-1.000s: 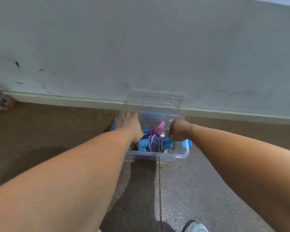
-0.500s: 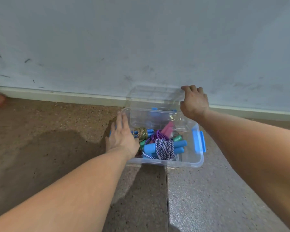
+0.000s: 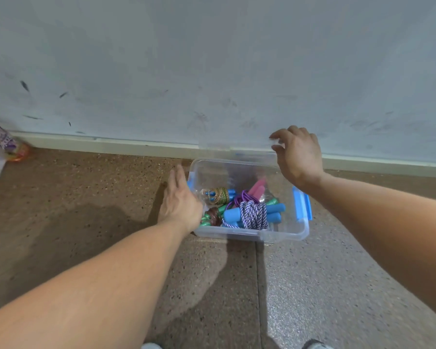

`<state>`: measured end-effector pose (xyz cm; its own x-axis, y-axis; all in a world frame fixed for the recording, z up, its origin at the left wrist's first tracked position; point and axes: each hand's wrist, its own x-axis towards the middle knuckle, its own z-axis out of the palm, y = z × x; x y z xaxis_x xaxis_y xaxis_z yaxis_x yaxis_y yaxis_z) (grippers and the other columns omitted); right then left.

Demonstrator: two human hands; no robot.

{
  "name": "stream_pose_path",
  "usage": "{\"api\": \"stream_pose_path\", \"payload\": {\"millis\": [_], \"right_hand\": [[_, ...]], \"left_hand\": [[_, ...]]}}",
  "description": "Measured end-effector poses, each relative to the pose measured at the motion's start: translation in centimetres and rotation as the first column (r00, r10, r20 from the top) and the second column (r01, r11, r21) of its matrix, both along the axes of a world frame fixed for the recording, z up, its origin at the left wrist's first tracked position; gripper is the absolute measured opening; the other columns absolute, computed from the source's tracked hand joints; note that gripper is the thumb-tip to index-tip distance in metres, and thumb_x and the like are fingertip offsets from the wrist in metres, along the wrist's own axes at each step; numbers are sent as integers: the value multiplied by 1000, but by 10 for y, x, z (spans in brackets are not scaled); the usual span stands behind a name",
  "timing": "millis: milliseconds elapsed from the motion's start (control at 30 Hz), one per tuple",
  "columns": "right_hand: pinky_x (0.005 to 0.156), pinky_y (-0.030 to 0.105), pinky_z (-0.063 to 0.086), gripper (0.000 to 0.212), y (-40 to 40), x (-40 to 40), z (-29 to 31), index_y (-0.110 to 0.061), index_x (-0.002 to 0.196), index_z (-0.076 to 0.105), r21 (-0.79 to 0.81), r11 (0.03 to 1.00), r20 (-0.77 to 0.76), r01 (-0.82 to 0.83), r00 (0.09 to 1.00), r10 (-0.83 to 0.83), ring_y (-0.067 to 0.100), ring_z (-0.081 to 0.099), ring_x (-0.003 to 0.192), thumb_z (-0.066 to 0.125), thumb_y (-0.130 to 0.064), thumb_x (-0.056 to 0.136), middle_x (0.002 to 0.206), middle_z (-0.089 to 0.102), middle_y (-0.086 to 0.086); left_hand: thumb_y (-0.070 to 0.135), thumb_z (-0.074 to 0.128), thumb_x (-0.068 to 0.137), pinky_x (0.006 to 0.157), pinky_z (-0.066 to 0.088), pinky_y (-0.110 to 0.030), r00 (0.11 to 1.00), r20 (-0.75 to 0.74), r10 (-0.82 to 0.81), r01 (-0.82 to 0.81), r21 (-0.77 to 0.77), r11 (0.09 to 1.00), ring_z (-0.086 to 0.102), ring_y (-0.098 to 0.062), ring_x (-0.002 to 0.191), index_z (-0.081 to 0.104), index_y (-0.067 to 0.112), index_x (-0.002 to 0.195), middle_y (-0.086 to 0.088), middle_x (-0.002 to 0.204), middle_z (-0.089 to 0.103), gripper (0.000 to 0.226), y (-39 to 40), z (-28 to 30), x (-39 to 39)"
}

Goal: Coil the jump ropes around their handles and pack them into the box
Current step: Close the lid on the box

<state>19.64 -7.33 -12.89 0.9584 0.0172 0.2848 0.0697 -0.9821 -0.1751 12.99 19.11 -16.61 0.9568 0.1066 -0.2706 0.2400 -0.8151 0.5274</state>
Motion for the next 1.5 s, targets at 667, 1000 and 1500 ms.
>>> {"api": "stream_pose_path", "payload": {"millis": [667,1000,1500], "right_hand": [[103,35,44,59,-2,-166,-21,-33,123,62,47,943,-371,-329,871,322,9,48,116,24,-71,98,126,54,-9],[100,49,50,77,-26,-139,-25,-12,152,33,384,555,-751,738,600,-277,35,57,120,54,-58,94,141,53,17],[66,34,46,24,-13,-144,-31,-16,105,49,364,728,-547,581,766,-337,23,59,74,49,-39,99,91,63,7]], "left_hand": [[21,51,99,111,36,-47,980,-177,-90,127,212,969,38,-34,142,6,23,160,-10,161,27,76,35,39,-29],[39,45,103,84,41,-35,936,-345,70,-61,36,997,56,-32,117,8,13,159,-17,147,45,72,19,27,-27],[18,57,97,68,48,-30,982,-183,52,-45,43,998,61,-23,86,66,18,128,-6,109,67,31,15,28,-22]]}}
